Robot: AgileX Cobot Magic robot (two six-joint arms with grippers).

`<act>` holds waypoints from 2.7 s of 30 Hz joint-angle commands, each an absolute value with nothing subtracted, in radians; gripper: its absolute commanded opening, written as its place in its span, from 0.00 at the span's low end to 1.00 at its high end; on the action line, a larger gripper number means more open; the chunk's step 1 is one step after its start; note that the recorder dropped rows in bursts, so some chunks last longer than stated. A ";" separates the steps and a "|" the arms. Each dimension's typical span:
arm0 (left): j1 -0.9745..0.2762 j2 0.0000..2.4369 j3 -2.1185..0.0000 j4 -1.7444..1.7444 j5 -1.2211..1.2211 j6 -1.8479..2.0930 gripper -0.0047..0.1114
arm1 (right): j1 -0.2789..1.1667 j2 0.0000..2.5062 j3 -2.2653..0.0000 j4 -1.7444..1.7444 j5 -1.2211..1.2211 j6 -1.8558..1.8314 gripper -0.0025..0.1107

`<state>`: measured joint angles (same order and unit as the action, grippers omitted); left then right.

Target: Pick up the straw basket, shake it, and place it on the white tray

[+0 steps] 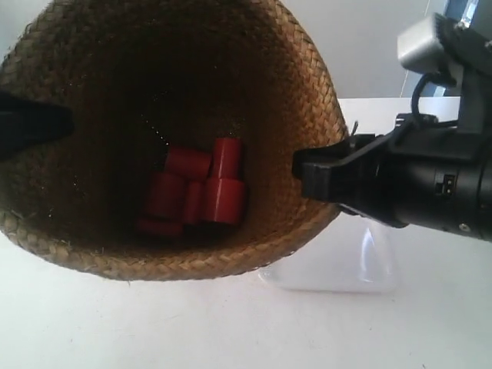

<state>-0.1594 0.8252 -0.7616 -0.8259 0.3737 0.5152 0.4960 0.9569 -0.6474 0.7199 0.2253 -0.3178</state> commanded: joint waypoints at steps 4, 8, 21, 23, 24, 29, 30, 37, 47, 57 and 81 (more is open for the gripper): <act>-0.154 0.716 -0.708 -0.970 0.355 0.735 0.04 | 0.570 0.941 -0.615 0.681 0.125 -0.352 0.02; -0.154 0.715 -0.677 -0.975 0.292 0.735 0.04 | 0.591 0.939 -0.615 0.680 0.031 -0.354 0.02; -0.154 0.854 -0.662 -0.987 0.185 0.814 0.04 | 0.587 1.102 -0.615 0.682 -0.189 -0.707 0.02; -0.154 0.861 -0.662 -0.994 0.185 0.832 0.04 | 0.577 1.107 -0.615 0.682 -0.235 -0.710 0.02; -0.154 0.861 -0.662 -0.994 0.185 0.836 0.04 | 0.572 1.107 -0.615 0.682 -0.249 -0.712 0.02; -0.154 0.861 -0.665 -1.024 0.171 0.867 0.04 | 0.516 1.107 -0.615 0.684 -0.232 -0.753 0.02; -0.157 0.861 -0.665 -1.045 0.175 0.890 0.04 | 0.506 1.107 -0.615 0.696 -0.228 -0.743 0.02; -0.306 0.877 -0.663 -1.147 -0.007 1.036 0.04 | 0.483 1.102 -0.615 0.714 -0.101 -0.748 0.02; -0.401 0.978 -0.663 -1.122 -0.061 0.977 0.04 | 0.483 1.061 -0.615 0.714 -0.066 -0.755 0.02; -0.401 1.007 -0.665 -1.122 -0.112 0.938 0.04 | 0.483 1.059 -0.615 0.716 -0.066 -0.755 0.02; -0.501 0.856 -0.744 -1.066 -0.076 0.969 0.04 | 0.589 0.915 -0.640 0.711 -0.113 -0.683 0.02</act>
